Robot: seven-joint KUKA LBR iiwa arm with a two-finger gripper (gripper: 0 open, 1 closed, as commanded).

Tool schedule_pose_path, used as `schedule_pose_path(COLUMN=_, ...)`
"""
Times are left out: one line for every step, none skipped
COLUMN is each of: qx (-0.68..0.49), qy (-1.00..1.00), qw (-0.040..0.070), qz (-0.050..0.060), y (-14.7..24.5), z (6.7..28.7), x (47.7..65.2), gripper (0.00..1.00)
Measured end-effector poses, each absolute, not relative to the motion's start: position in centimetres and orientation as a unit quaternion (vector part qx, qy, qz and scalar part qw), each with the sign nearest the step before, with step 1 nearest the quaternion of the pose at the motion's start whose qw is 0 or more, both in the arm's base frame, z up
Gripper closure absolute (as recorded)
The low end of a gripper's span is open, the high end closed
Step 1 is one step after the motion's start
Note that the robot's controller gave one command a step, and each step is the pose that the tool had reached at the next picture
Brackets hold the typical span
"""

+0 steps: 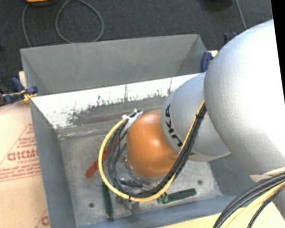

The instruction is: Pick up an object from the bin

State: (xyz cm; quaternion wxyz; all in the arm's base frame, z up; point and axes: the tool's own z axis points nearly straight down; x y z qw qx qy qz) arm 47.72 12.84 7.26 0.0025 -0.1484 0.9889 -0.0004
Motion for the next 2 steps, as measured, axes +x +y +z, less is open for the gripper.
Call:
schedule_pose_path(qx=-0.148, qy=0.989, qw=0.004, qz=0.0, y=12.8, z=12.2, x=47.9, gripper=1.0)
schedule_pose_path(qx=-0.146, qy=0.989, qw=0.006, qz=0.0, y=12.7, z=20.1, x=48.2, gripper=1.0)
